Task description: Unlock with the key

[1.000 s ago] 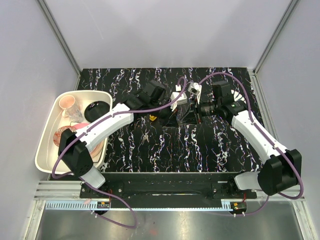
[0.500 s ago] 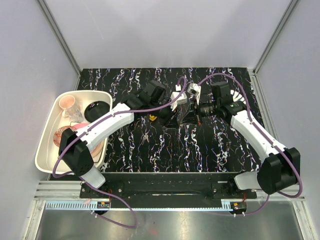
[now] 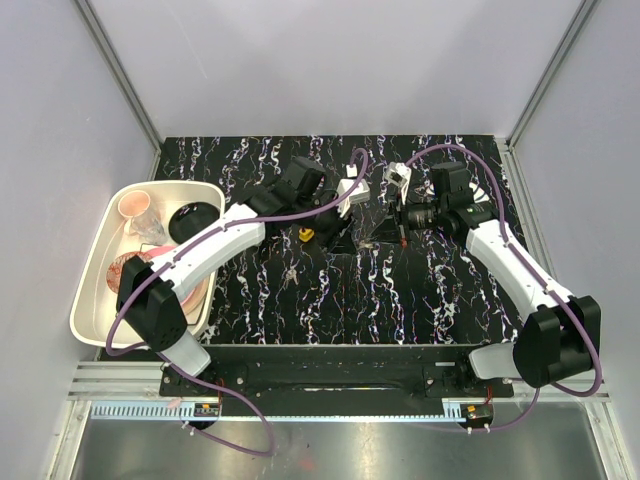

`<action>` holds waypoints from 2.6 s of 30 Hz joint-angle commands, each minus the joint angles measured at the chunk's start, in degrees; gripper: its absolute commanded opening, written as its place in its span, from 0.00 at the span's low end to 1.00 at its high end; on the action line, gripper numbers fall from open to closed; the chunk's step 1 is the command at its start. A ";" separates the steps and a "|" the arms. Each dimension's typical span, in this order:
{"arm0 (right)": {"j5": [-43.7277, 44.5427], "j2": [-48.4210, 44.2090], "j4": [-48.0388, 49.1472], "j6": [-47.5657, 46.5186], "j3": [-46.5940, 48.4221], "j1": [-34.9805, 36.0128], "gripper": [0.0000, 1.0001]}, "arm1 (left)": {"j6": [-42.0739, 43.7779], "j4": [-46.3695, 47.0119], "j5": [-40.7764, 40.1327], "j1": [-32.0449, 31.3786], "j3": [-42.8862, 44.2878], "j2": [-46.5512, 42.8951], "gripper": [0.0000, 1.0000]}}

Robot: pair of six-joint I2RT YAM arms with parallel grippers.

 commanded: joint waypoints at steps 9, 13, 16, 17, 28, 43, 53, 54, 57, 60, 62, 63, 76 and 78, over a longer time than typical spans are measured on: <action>-4.18 -0.06 1.28 0.21 -0.64 -0.23 0.00 | 0.36 2.18 3.37 0.32 1.57 -1.00 0.34; -4.35 0.29 0.75 -0.23 -0.29 -0.23 0.00 | 0.18 2.35 3.73 0.23 1.57 -0.65 0.30; -4.44 0.29 0.58 -0.23 -0.29 -0.32 0.00 | 0.27 2.35 4.08 0.23 1.57 -0.12 0.30; -4.53 0.38 0.49 -0.23 -0.38 -0.23 0.00 | 0.27 2.35 4.25 0.23 1.57 -0.12 0.30; -4.79 0.73 0.31 -0.49 -0.29 -0.23 0.00 | -0.26 2.35 5.57 0.23 2.27 1.46 0.20; -4.18 1.17 -1.53 -2.60 -0.29 -0.23 0.00 | 0.09 2.35 3.99 0.32 2.28 0.68 0.24; -4.44 1.17 -1.97 -2.95 -0.20 -0.23 0.00 | -0.44 2.79 4.78 0.23 2.19 1.46 0.24; -4.44 1.26 -2.06 -3.04 -0.29 -0.32 0.00 | -0.35 2.79 4.69 0.23 2.19 1.64 0.24; -4.53 1.43 -2.32 -3.31 -0.20 -0.23 0.00 | -0.43 2.88 5.13 0.23 2.10 1.90 0.19; -4.62 1.52 -2.41 -3.39 -0.11 -0.14 0.00 | -0.52 2.88 5.31 0.14 2.28 2.08 0.14; -4.70 1.43 -2.41 -3.31 -0.11 -0.14 0.00 | -0.52 2.88 5.66 0.14 2.19 2.17 0.13; -4.70 1.43 -2.41 -3.22 -0.11 -0.14 0.00 | -0.44 2.79 5.83 0.14 2.19 2.34 0.13; -3.39 1.17 -2.50 -3.31 0.41 -0.23 0.08 | -0.08 2.09 5.76 0.23 2.10 2.26 0.00; -2.07 0.56 -2.50 -3.83 0.50 -0.23 0.28 | 0.18 1.74 4.17 0.14 2.10 1.64 0.00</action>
